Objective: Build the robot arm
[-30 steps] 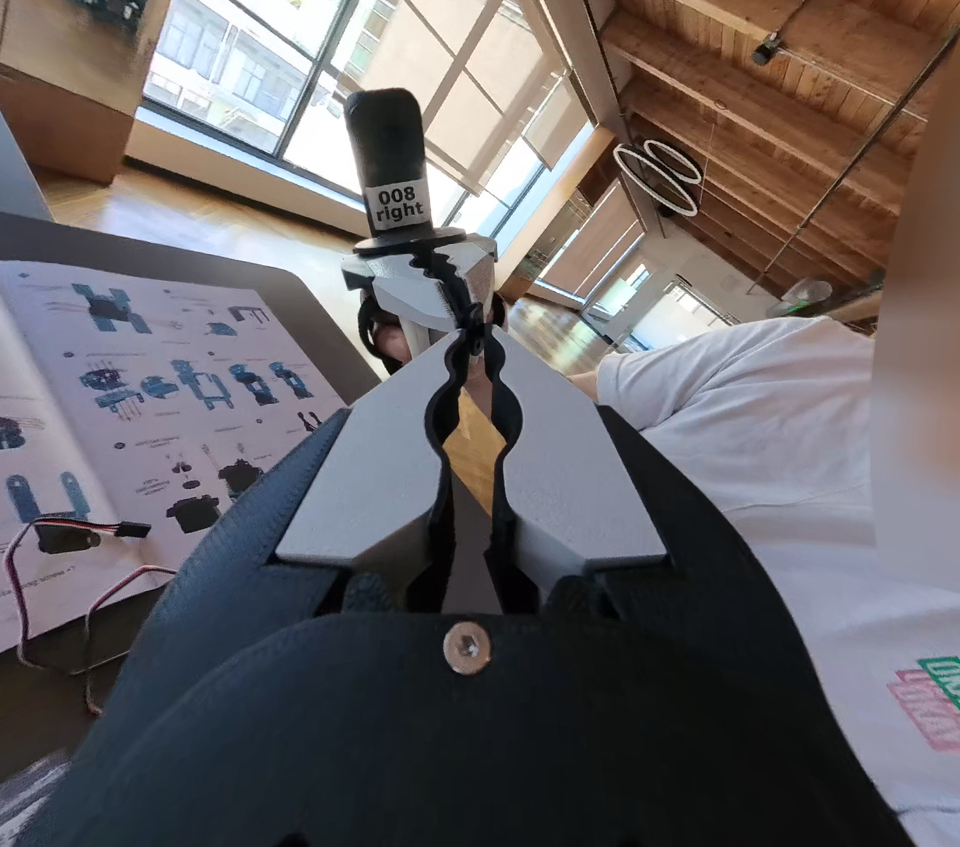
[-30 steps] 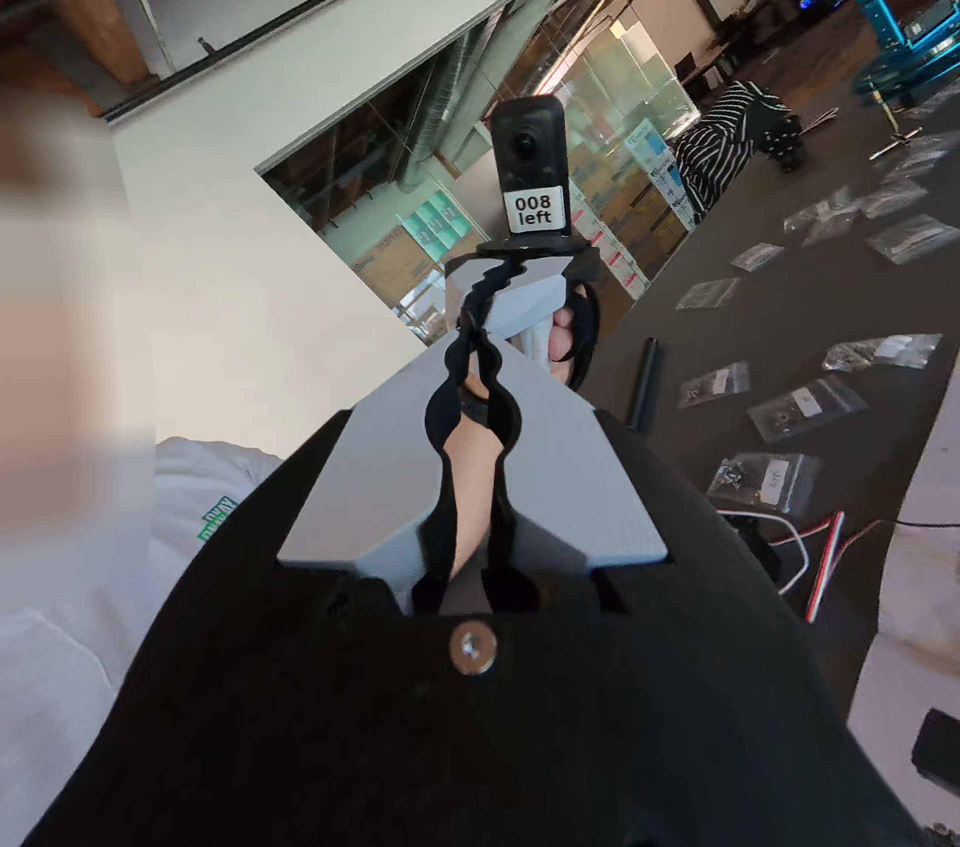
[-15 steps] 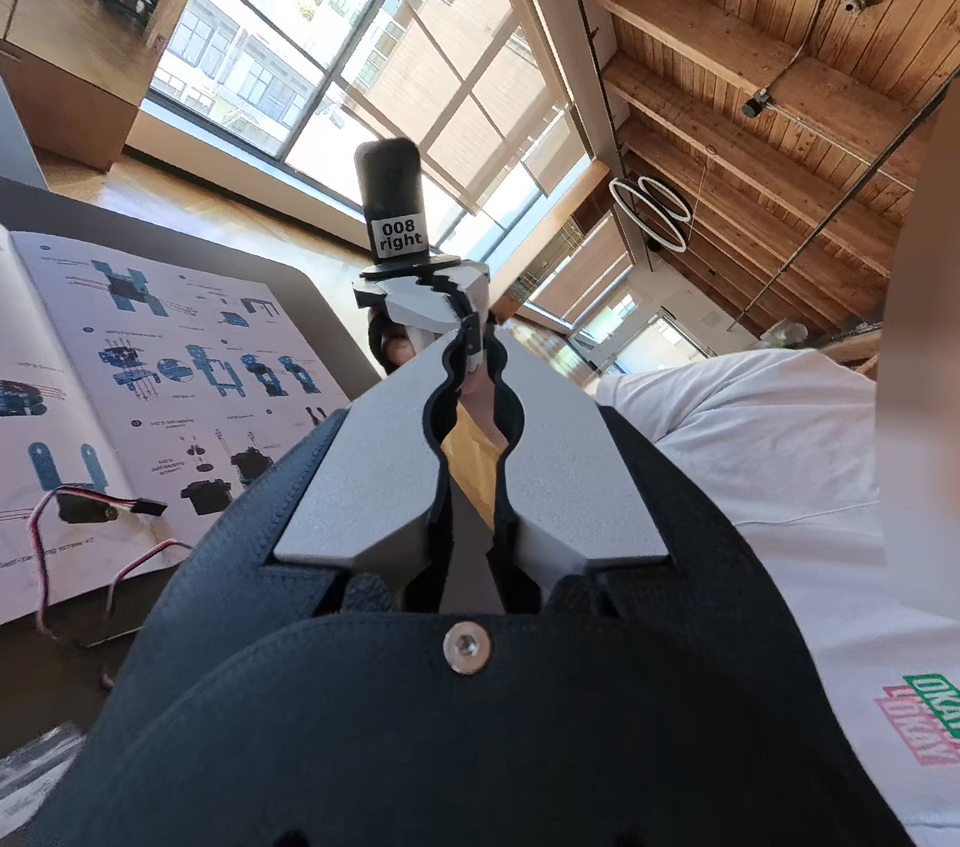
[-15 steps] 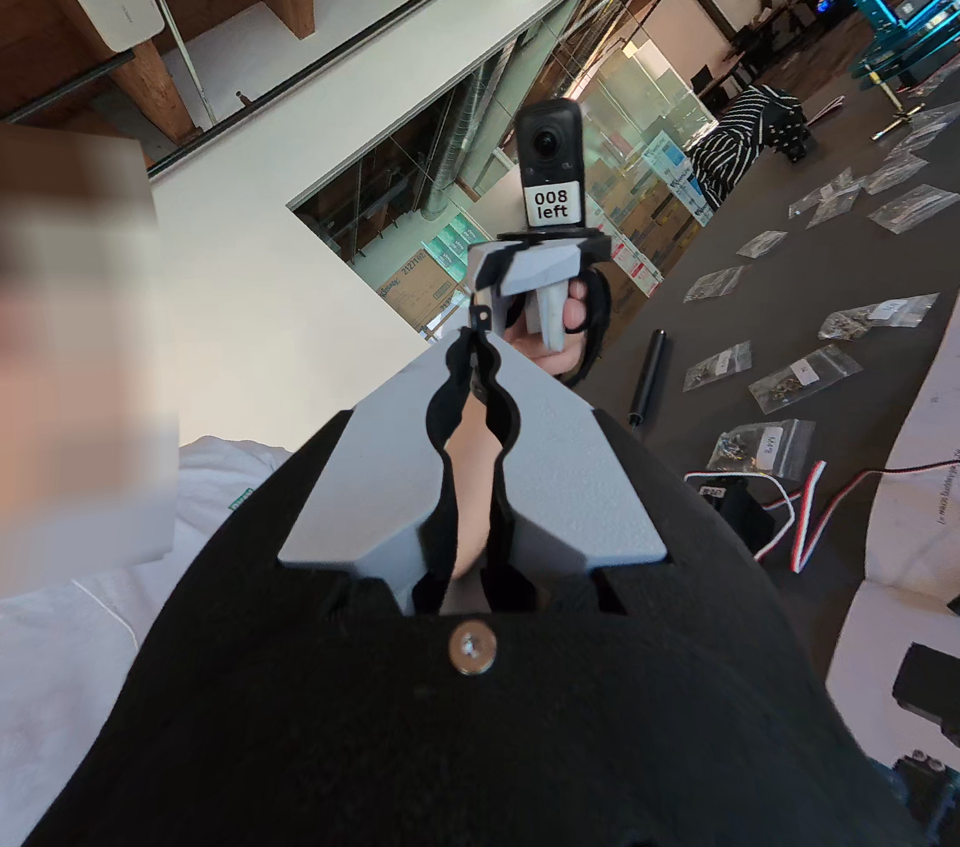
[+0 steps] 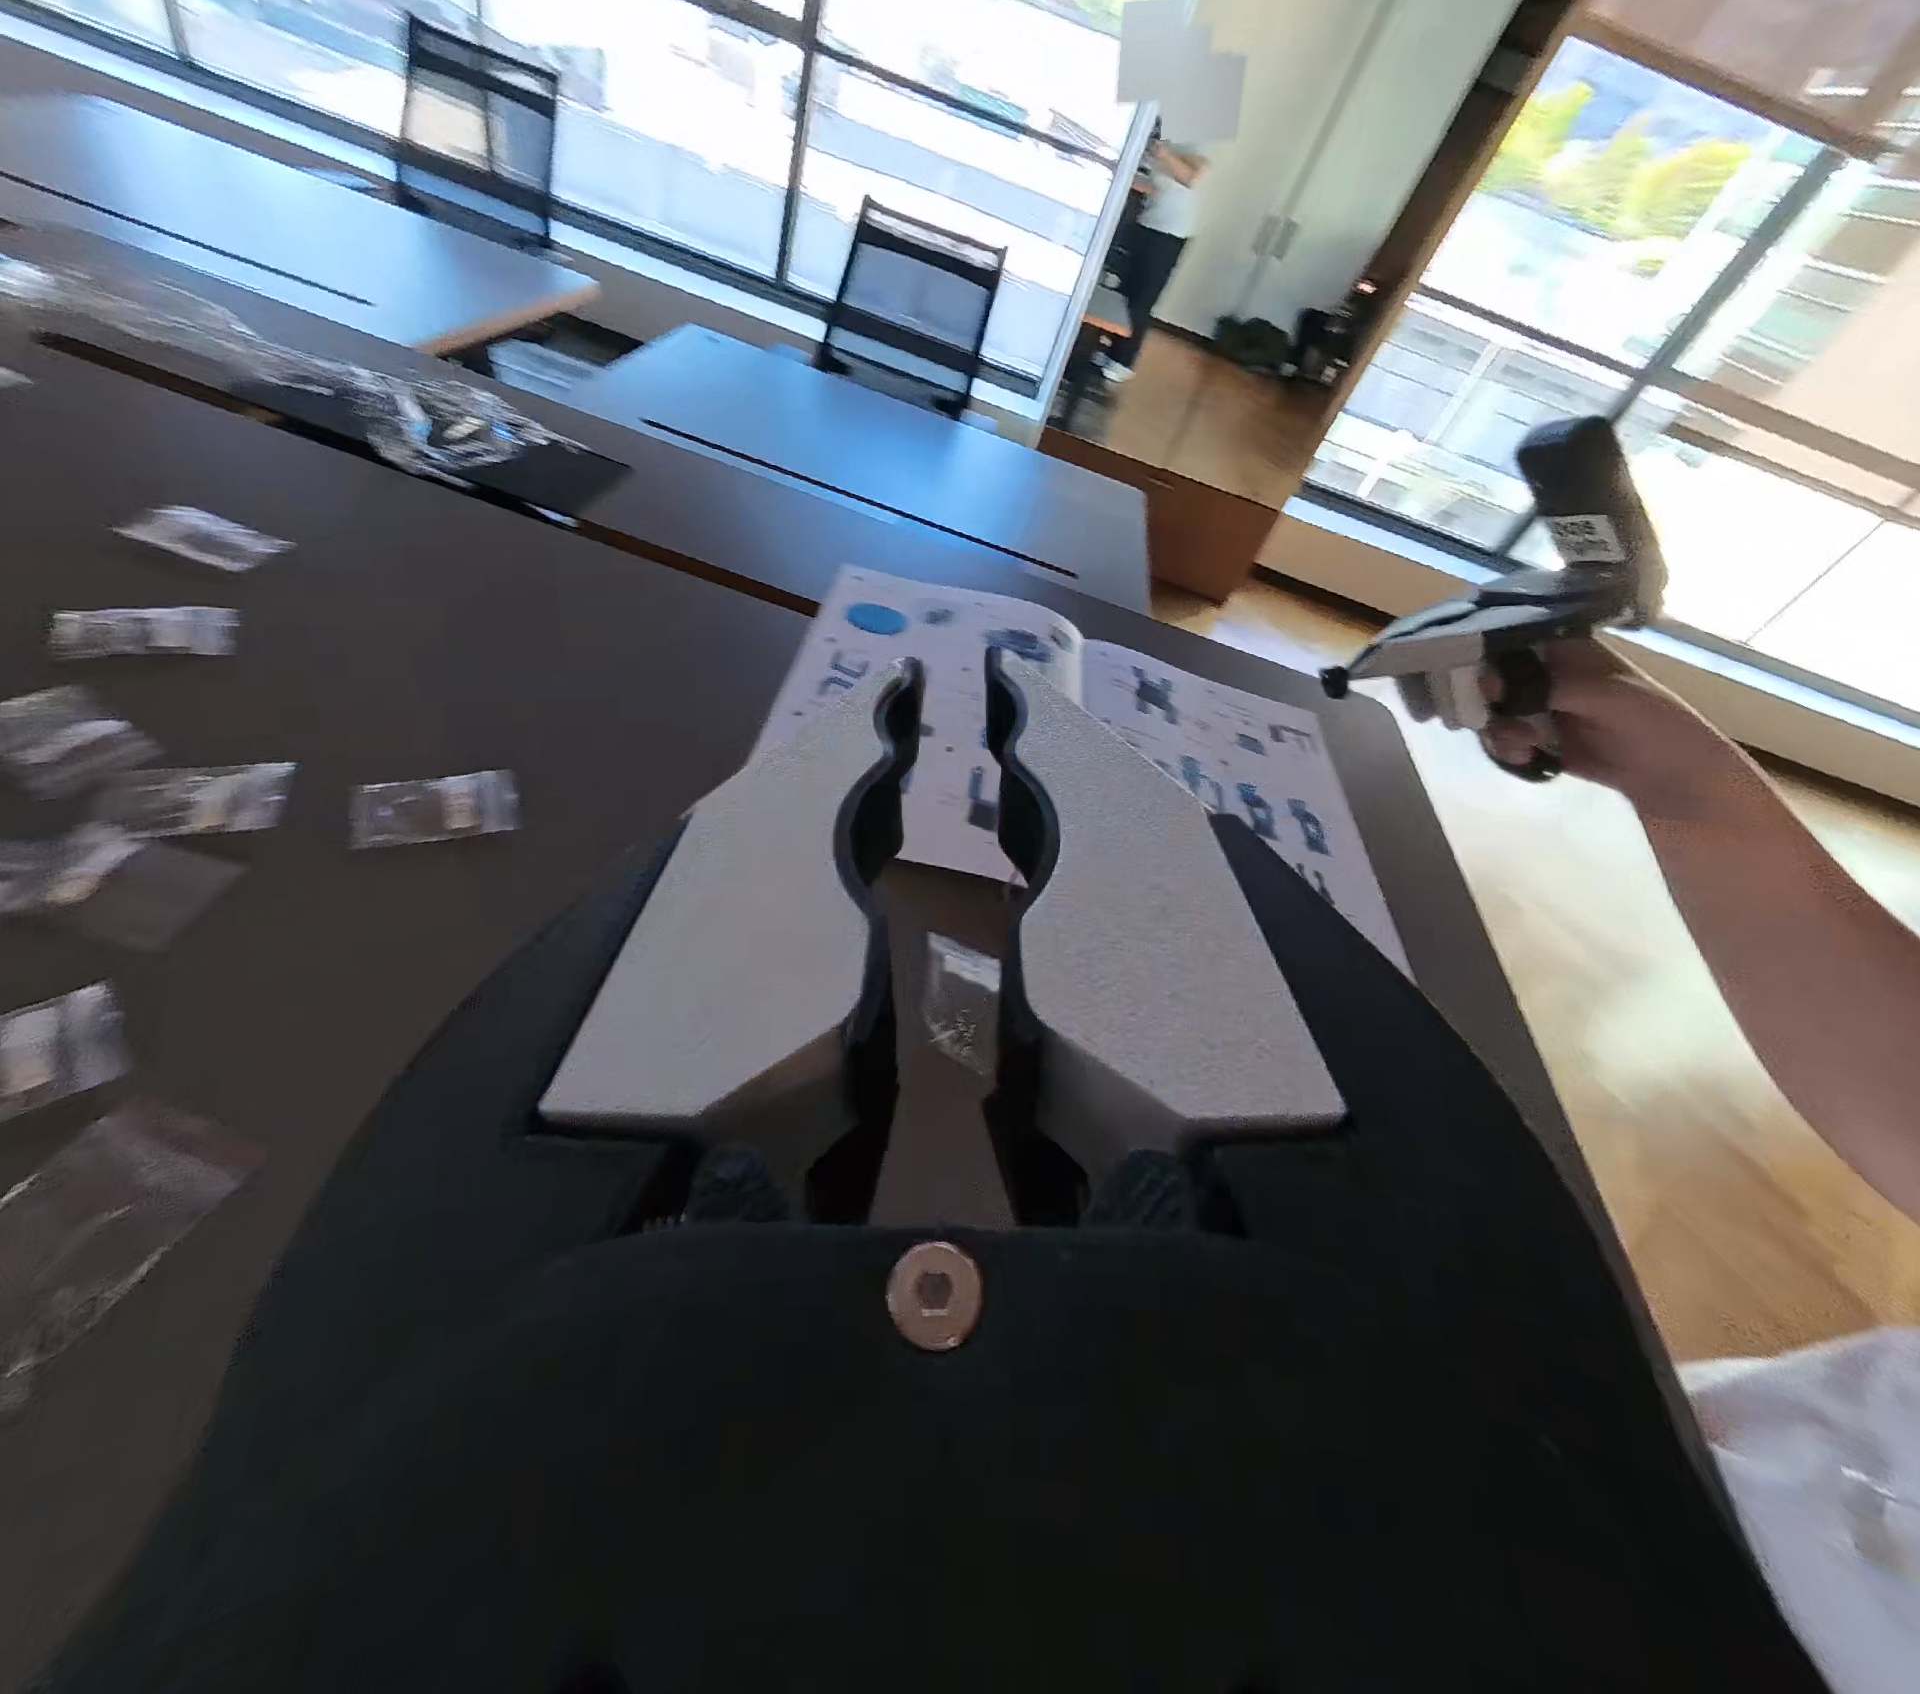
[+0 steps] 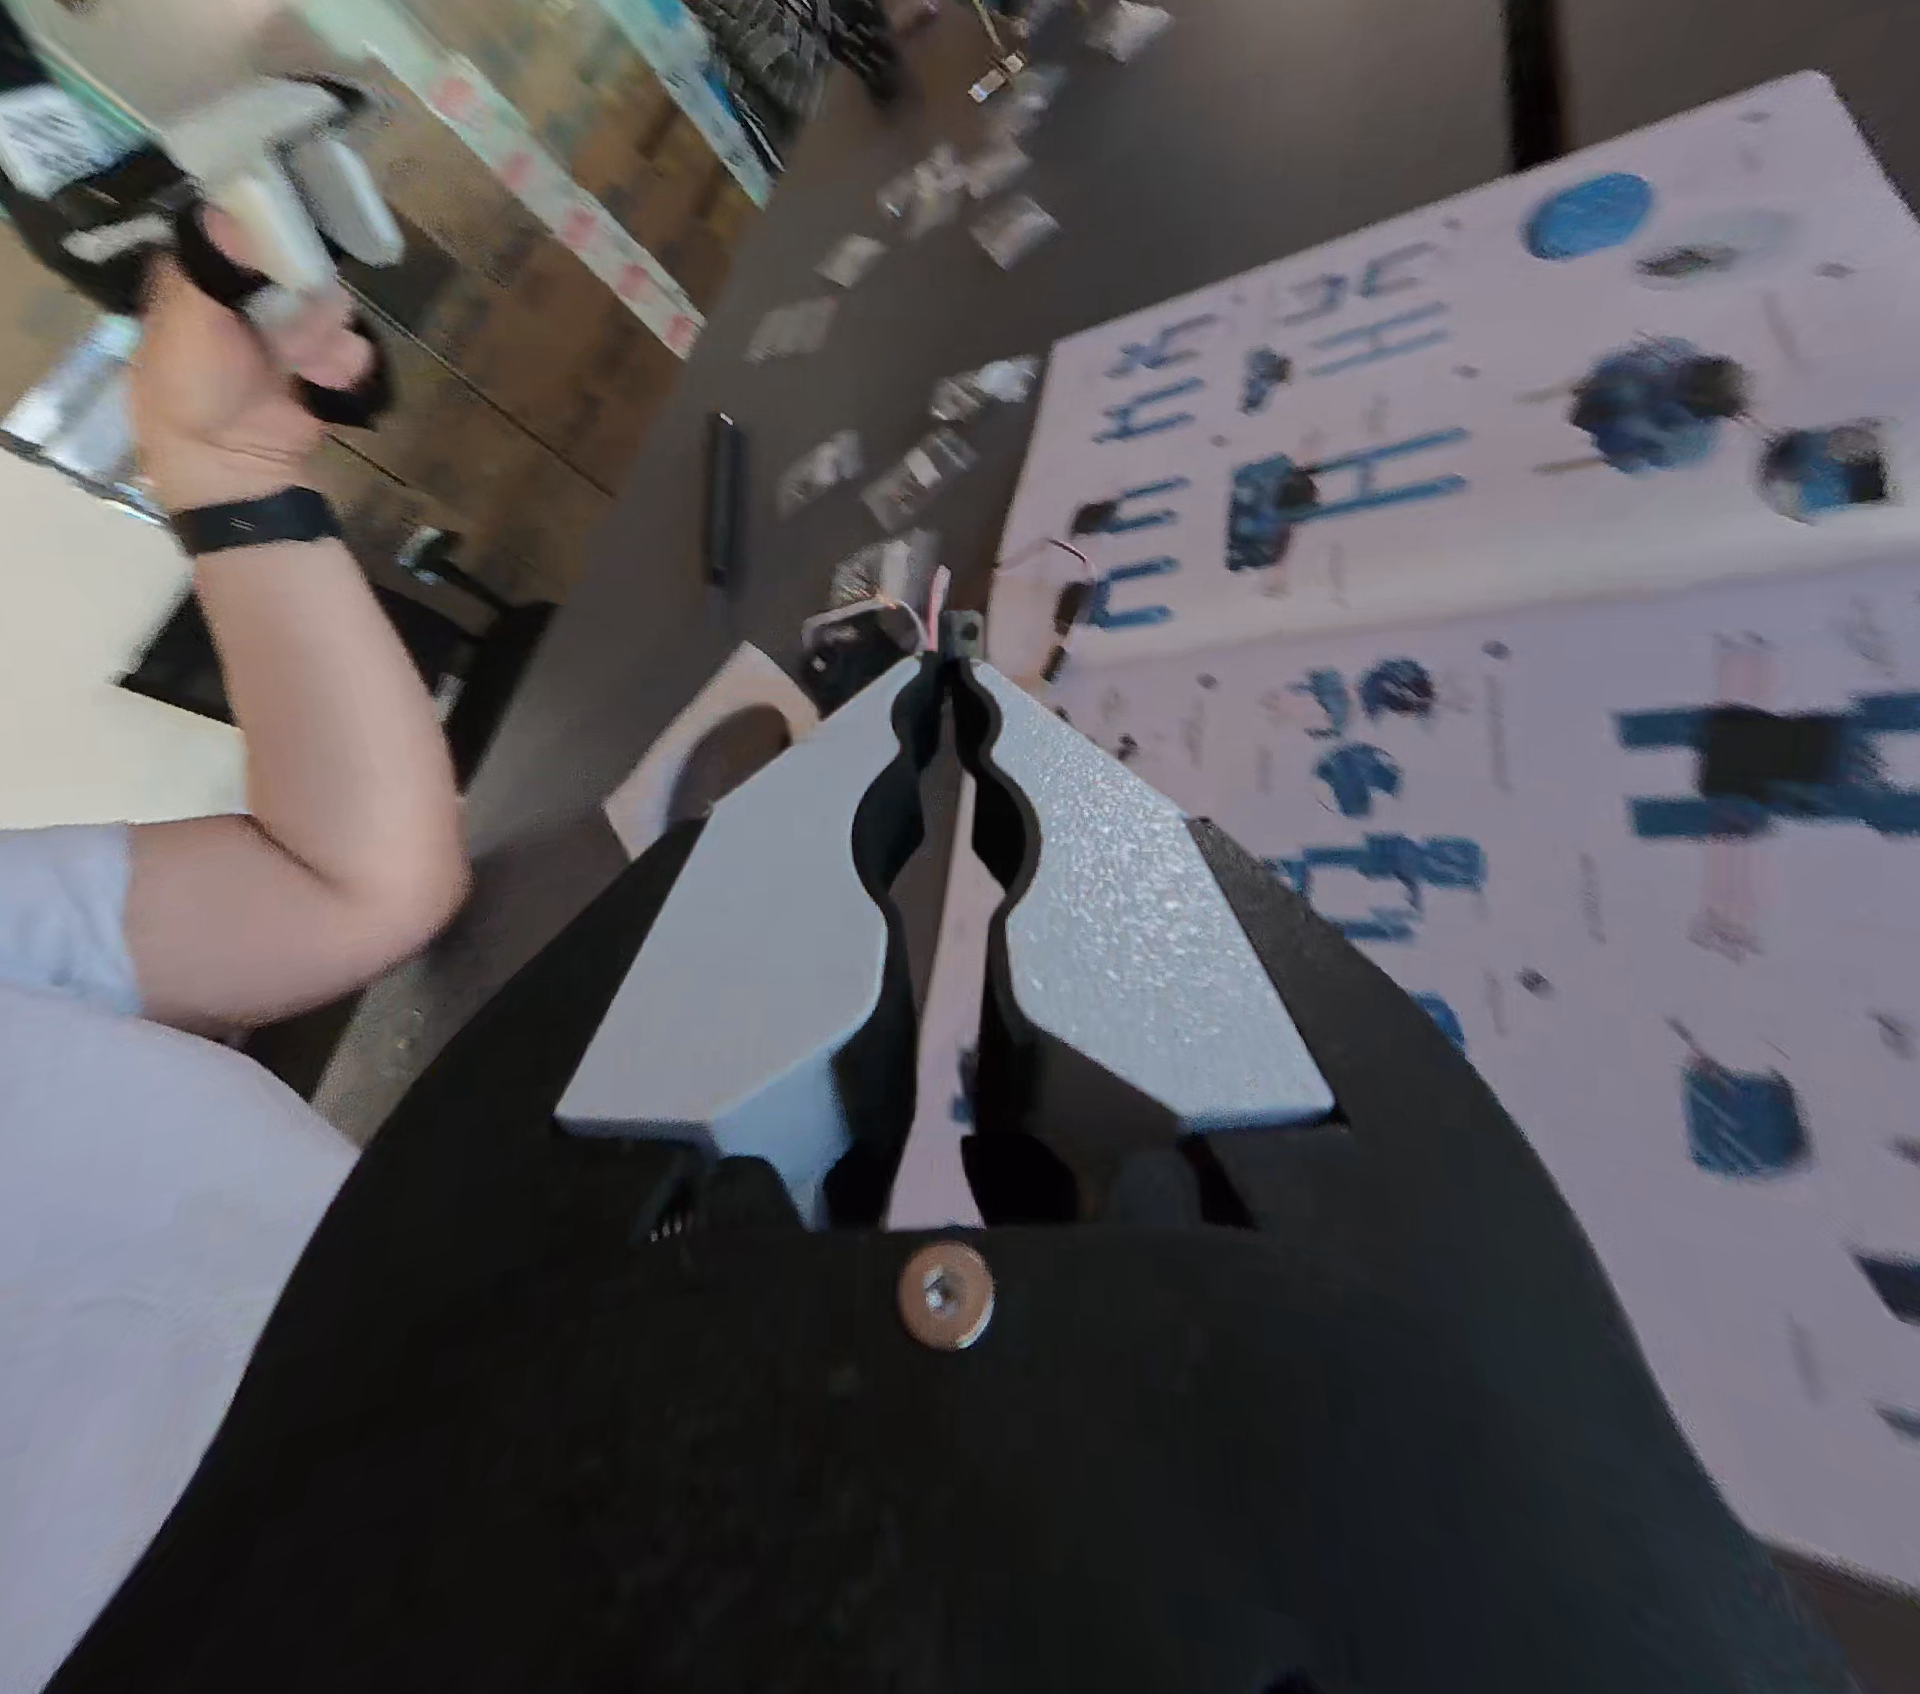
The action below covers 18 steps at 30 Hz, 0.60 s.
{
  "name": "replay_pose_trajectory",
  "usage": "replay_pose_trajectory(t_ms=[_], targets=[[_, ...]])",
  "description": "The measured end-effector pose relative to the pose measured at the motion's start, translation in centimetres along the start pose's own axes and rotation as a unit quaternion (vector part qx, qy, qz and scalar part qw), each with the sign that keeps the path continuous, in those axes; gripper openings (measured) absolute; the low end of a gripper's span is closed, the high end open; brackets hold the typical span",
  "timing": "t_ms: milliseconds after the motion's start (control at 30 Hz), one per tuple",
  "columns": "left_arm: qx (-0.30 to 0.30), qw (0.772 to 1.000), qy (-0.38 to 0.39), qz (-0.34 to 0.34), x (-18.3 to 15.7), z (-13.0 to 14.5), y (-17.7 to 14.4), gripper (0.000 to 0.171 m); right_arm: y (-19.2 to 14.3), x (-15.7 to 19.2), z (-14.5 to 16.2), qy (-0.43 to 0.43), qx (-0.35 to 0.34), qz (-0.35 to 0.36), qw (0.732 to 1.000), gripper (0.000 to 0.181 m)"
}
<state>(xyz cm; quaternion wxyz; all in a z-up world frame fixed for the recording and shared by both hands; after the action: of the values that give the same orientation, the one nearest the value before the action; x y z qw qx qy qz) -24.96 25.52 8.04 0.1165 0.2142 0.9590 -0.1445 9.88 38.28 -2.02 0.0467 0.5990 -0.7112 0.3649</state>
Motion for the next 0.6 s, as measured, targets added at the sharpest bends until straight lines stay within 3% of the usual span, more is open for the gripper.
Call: replay_pose_trajectory(t_ms=[233, 600], targets=[[-0.039, 0.997, 0.003, -0.064, 0.8, -0.9, -3.7, 0.01, -1.4, -2.6, 2.5, -0.009, 0.078, 0.099, 0.992, 0.002], [-0.016, 0.997, 0.0, -0.081, 1.1, -0.5, -3.1, 0.01, 0.4, -3.5, 4.3, 0.012, 0.118, 0.089, 0.989, 0.002]])
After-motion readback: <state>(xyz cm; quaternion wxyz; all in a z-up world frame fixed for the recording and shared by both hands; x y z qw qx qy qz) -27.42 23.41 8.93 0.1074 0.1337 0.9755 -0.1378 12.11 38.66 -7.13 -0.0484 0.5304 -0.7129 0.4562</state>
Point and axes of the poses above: each gripper's, where its closed fingertips meet, y out along the fingers, z out of its underside, x = y × z across the jaws, the point moved 3 cm from there along -y, back along the fingers, and after that the axes turned 6 degrees about x, right-handed, at the moved point
